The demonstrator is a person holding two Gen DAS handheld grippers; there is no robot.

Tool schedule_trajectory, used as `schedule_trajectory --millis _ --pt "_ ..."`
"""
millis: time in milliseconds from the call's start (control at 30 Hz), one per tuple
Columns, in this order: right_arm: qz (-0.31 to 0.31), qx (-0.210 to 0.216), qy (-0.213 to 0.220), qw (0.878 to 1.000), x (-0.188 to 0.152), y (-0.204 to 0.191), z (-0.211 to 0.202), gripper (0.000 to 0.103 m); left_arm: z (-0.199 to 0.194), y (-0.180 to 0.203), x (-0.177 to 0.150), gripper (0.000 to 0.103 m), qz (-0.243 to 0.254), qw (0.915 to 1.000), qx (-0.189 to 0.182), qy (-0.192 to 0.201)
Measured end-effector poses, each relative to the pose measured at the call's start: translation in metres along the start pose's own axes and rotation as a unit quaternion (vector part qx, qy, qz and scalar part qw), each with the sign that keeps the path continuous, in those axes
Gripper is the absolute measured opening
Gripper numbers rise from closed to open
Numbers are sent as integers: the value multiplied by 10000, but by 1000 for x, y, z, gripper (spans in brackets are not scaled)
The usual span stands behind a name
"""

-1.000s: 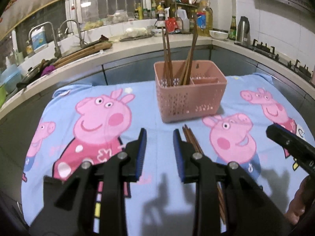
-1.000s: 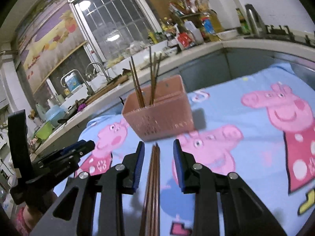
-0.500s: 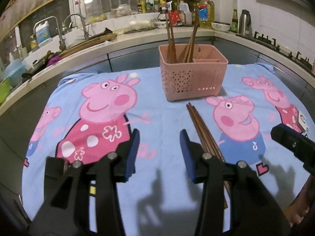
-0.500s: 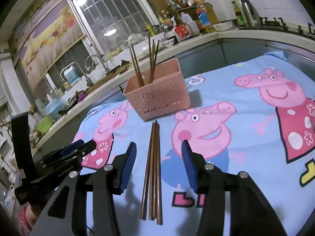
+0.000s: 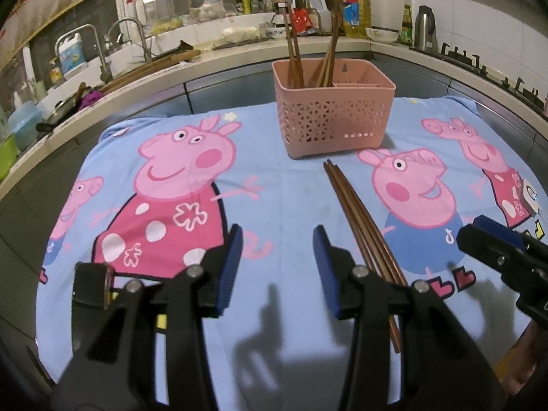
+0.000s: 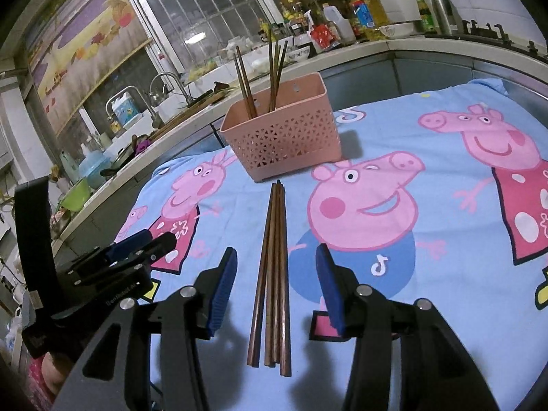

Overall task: Organize utensils
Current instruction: 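Move both open tools back over the few remaining chopsticks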

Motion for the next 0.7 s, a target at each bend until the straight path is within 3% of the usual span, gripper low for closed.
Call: schedule_trajectory --millis 133,700 --pt "9 4 3 10000 0 0 0 10 0 0 0 48 7 10000 4 10" --pt "-46 -32 -6 10000 1 -3 5 10 -1 2 1 48 59 9999 85 46"
Point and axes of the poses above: each gripper's, at about its wrist camera, not at the fingertips, and z roughly the way its jaws point, y to its right, x to its top, the point moved 10 cm from there along z, roughly the way its jaws point, and after that the axes turned 14 degrees about z, right-handed, at the moved point
